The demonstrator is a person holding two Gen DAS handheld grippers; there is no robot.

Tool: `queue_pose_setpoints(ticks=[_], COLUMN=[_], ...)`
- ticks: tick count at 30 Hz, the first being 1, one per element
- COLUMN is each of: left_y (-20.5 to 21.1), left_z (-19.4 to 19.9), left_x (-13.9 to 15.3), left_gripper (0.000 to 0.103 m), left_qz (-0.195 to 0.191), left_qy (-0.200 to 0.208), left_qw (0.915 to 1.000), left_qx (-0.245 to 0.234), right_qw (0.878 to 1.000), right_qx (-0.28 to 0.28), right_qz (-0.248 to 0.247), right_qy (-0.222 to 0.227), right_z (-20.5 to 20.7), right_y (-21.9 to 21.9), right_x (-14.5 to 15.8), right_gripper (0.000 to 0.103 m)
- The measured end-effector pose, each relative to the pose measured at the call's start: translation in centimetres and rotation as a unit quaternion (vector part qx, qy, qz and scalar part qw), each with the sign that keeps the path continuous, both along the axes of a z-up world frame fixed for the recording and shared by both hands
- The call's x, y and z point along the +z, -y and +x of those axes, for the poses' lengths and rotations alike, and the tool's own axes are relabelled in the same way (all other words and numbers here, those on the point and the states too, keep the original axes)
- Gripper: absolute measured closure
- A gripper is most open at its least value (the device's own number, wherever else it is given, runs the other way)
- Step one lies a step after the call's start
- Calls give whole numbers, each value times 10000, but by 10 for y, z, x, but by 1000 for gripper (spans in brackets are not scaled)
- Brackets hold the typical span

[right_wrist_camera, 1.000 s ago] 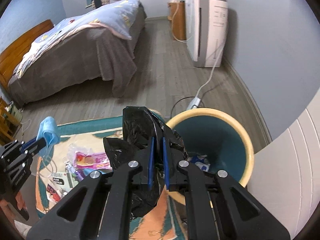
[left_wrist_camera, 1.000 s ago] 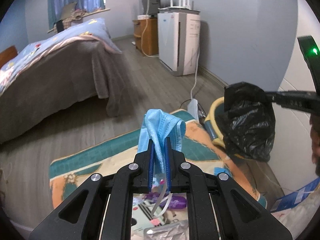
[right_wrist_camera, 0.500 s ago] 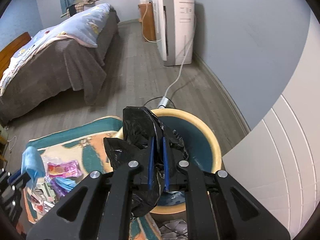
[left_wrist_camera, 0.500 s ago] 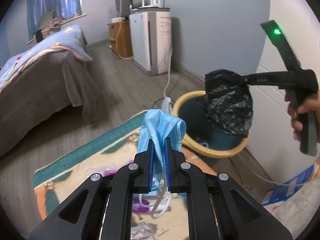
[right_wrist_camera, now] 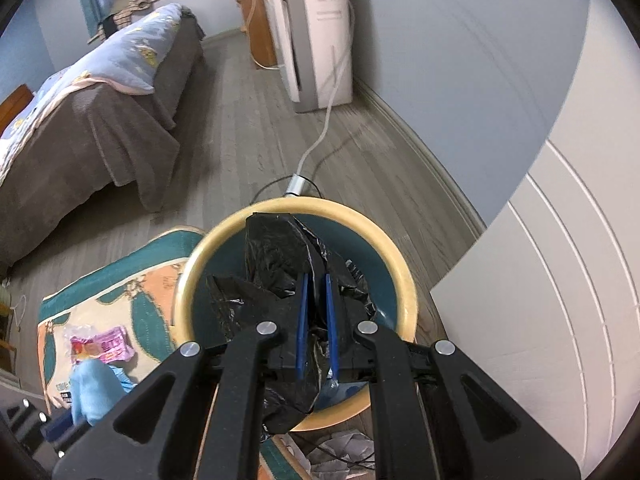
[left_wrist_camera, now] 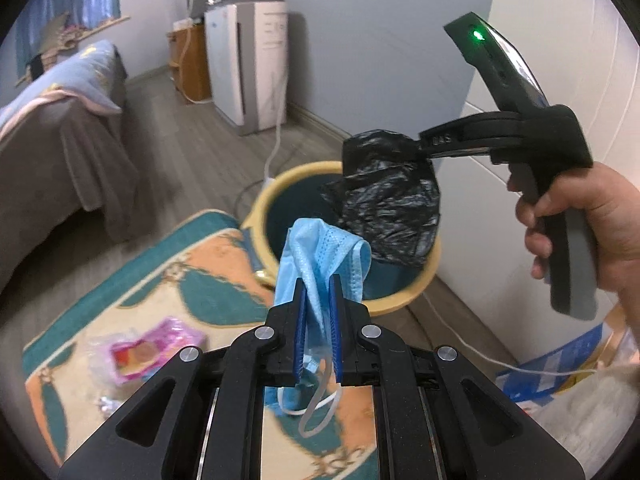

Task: Collect trash
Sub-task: 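Open both tools over the wastebasket, dropping the black bag and mask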

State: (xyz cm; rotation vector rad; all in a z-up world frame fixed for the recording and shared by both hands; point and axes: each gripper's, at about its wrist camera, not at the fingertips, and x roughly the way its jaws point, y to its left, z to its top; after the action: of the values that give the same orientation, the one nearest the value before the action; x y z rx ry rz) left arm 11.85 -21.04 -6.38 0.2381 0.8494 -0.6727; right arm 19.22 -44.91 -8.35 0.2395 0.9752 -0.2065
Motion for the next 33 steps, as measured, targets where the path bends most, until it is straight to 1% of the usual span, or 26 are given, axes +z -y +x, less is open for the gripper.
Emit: queue_pose_setpoints(ticks=[6,8,12,16,18,19,20,21,22,23,24,25,26,27,28,29,30,32,33], left_y=[38,51,70,82,85,85,86,85,83,81,79,79,77,76,74,71,69,60,54], left_z=[11,19,39,59,67,69,72,73,76,77,78,78,78,78,77,74,73,62,58], left_x=[-12,-20,-31,-34,-30,-28,-27,-25,-24,-23,-24,-25,-27,-29,-30,-30,-30,-23,-21], left_gripper=[92,92,92,90,85,80,68,60,45,37,34,27,24,24,23,19,18,16,15], left_qz=[265,329,435,444,391,385,397,412,400,348,332,351,395,418,440,467,490,453,418], left_qy=[22,-47,-193,-114,27,88,176,250,299,307,305,301,305,311,310,315,329,373,371], left_qw=[9991,9987,9983,9988,9992,9992,9991,9988,9986,9986,9986,9985,9982,9980,9980,9978,9976,9976,9976], left_qx=[-324,-397,-349,-168,-78,-48,12,87,180,236,278,303,335,345,341,341,349,381,401], right_qw=[9993,9990,9986,9982,9979,9975,9974,9973,9973,9973,9972,9972,9972,9971,9971,9973,9975,9983,9985], right_qx=[-270,-359,-424,-435,-431,-428,-434,-439,-442,-442,-434,-424,-426,-429,-430,-419,-404,-382,-382], right_qz=[158,134,177,334,462,548,572,582,586,588,599,614,616,619,617,609,579,443,392], right_qy=[-193,-237,-259,-240,-150,-93,-68,-52,-38,-44,-54,-66,-75,-73,-62,-47,-23,29,46], right_z=[-1,0,1,1,1,1,1,0,0,1,2,2,3,3,4,4,4,5,5], right_y=[17,20,21,22,22,23,23,24,24,23,23,22,22,21,20,20,19,16,14], right_x=[-17,-20,-22,-25,-23,-21,-20,-19,-19,-19,-19,-20,-20,-19,-19,-18,-16,-12,-10], right_gripper=[95,95,95,95,93,93,90,89,85,78,74,68,62,59,52,43,38,22,19])
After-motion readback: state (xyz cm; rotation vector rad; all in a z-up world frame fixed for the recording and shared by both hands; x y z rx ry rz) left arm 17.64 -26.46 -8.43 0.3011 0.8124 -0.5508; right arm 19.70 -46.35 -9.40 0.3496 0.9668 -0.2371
